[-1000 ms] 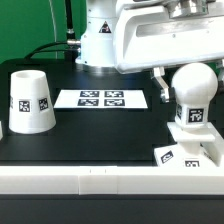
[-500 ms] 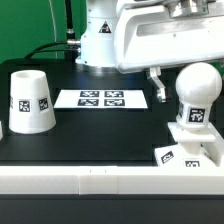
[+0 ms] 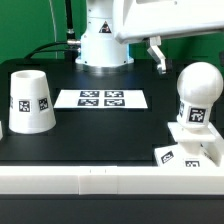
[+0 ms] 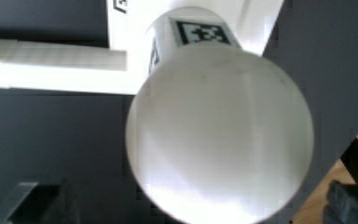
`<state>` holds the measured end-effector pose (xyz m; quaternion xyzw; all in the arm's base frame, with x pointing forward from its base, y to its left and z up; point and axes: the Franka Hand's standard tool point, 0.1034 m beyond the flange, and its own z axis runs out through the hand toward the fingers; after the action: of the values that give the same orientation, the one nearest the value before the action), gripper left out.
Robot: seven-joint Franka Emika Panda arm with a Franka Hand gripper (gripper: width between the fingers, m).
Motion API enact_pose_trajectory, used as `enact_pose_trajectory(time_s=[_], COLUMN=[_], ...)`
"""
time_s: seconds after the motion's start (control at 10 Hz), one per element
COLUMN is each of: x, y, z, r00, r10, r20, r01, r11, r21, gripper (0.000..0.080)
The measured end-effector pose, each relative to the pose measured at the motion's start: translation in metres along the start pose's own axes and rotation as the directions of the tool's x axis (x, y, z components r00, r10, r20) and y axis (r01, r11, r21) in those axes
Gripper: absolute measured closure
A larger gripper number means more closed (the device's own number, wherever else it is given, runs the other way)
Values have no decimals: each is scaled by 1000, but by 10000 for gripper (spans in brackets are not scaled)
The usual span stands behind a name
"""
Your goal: Assemble lamp
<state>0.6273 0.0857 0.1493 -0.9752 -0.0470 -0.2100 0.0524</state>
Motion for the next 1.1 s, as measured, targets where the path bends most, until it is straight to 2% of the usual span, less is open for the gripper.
enact_pose_trajectory(time_s=[0.3,0.4,0.8,0.9,1.0,1.1], x=[-3,-9,-8,-9,-2,-4], y=[-1,-4,-8,-7,-5,-5], z=[2,4,9,12,18,19], r00=[999,993,919,886,892,886], r10=[1,-4,-98,-134,-153,-184], r20=[36,119,381,443,424,426], r01=[-1,2,82,112,135,174], r11=[1000,1000,995,991,988,983], r21=[7,21,57,76,74,63], gripper=[101,101,101,101,101,101])
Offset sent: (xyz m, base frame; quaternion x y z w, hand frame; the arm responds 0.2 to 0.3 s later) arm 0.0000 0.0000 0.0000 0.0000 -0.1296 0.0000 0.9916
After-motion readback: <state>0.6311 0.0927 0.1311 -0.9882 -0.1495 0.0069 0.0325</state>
